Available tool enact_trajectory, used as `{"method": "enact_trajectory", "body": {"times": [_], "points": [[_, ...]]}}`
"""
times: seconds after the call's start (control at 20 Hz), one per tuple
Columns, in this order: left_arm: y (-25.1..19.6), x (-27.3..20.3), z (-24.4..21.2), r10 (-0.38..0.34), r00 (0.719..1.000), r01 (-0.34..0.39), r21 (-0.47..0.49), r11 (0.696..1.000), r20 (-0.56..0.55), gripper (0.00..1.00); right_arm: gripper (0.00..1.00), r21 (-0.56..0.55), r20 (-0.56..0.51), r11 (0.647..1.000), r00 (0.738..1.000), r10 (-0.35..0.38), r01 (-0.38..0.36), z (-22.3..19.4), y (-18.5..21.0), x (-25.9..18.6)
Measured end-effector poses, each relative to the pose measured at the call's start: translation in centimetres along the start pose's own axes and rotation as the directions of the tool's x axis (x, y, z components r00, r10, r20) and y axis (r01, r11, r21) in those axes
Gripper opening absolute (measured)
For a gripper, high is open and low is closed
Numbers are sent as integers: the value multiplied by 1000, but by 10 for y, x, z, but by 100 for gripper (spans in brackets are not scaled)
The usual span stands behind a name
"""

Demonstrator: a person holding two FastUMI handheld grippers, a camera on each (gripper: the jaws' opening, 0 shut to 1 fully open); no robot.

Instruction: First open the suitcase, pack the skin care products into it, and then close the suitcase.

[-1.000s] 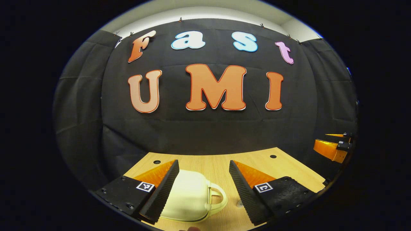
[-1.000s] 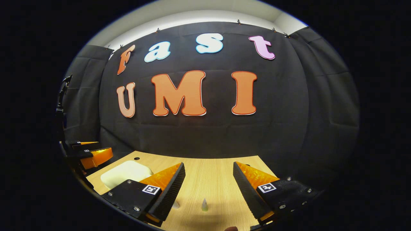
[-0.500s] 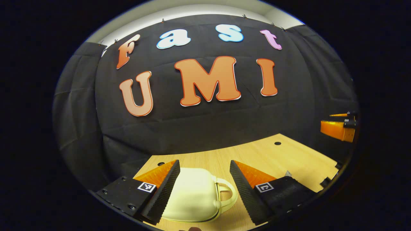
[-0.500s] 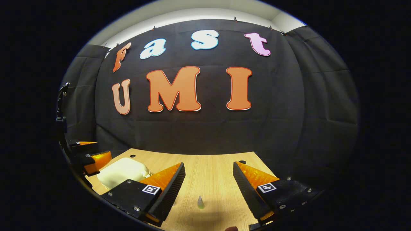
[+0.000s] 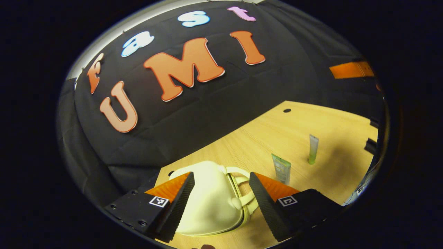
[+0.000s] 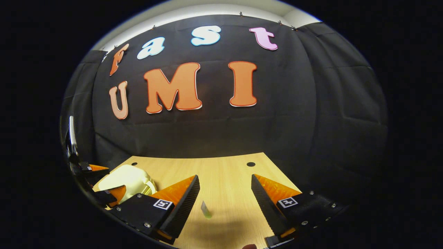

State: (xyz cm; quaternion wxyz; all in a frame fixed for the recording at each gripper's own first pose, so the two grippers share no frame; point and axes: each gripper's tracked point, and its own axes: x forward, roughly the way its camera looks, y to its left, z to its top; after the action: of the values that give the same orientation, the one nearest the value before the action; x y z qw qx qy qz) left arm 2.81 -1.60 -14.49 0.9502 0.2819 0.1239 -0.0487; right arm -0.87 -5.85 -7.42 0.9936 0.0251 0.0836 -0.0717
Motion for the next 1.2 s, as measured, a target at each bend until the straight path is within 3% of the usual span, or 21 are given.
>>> {"method": "enact_trajectory", "body": {"times": [0.3,0.7,1.0,1.1,1.2], "points": [[-41,23,-42,-101,987,124,203,971,-123,99,95,18,-56,997,996,-72,73,-22,-36,-5],[-49,63,-79,-47,964,146,376,915,-260,98,95,38,-92,990,987,-130,134,-35,-63,-2],[-56,91,-81,-26,952,191,525,830,-305,98,95,39,-100,987,983,-153,158,-34,-71,4],[-56,96,-83,-30,946,210,541,814,-323,97,95,40,-98,985,982,-163,167,-34,-73,4],[-64,102,-92,-49,936,240,531,813,-349,82,95,39,-101,984,980,-170,175,-35,-76,3]]}}
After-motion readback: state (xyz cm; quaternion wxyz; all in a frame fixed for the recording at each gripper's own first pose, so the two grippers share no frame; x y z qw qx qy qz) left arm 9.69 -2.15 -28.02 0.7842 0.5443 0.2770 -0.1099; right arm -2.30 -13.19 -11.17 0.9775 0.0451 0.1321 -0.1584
